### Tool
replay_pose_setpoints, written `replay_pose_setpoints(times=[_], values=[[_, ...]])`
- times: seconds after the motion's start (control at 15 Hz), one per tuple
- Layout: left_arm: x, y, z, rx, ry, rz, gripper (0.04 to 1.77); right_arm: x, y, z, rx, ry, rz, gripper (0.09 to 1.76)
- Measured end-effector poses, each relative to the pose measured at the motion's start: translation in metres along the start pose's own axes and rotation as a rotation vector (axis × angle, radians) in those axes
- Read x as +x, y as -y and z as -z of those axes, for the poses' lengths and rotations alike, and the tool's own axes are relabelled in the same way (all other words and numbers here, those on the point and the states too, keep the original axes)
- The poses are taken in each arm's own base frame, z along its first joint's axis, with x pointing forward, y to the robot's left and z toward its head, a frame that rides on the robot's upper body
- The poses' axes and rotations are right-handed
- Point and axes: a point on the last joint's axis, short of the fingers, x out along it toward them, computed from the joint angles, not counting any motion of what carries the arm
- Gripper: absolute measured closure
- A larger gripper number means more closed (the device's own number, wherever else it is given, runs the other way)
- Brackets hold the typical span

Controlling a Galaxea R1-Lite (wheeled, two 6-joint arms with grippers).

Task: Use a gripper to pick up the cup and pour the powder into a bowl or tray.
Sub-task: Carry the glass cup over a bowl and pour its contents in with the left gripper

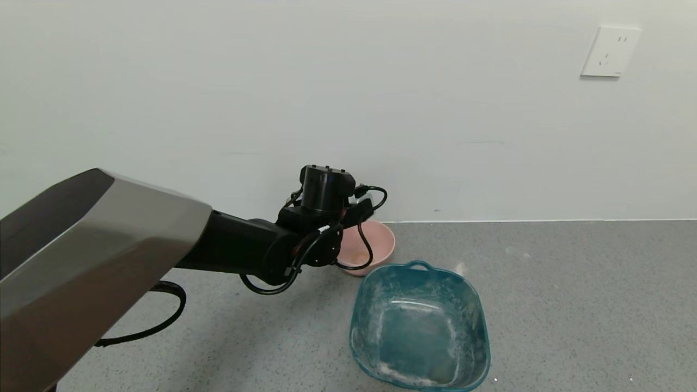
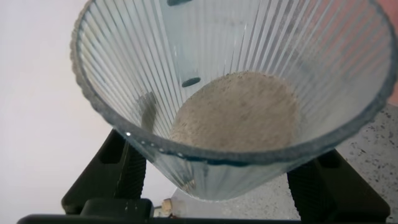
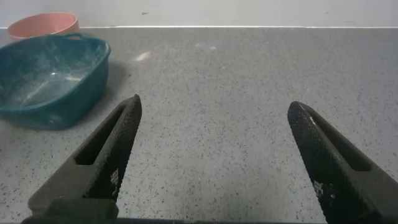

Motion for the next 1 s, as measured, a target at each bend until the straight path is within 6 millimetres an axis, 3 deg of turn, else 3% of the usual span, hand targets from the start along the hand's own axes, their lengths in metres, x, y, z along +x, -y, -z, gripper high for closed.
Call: replay_pose_setpoints(times=[1.0], values=[[0.015, 0.000, -0.016, 0.215, -0.022, -0.048, 0.53, 0.000, 0.000, 0.000, 0.000, 0.000, -0.001, 0.14]])
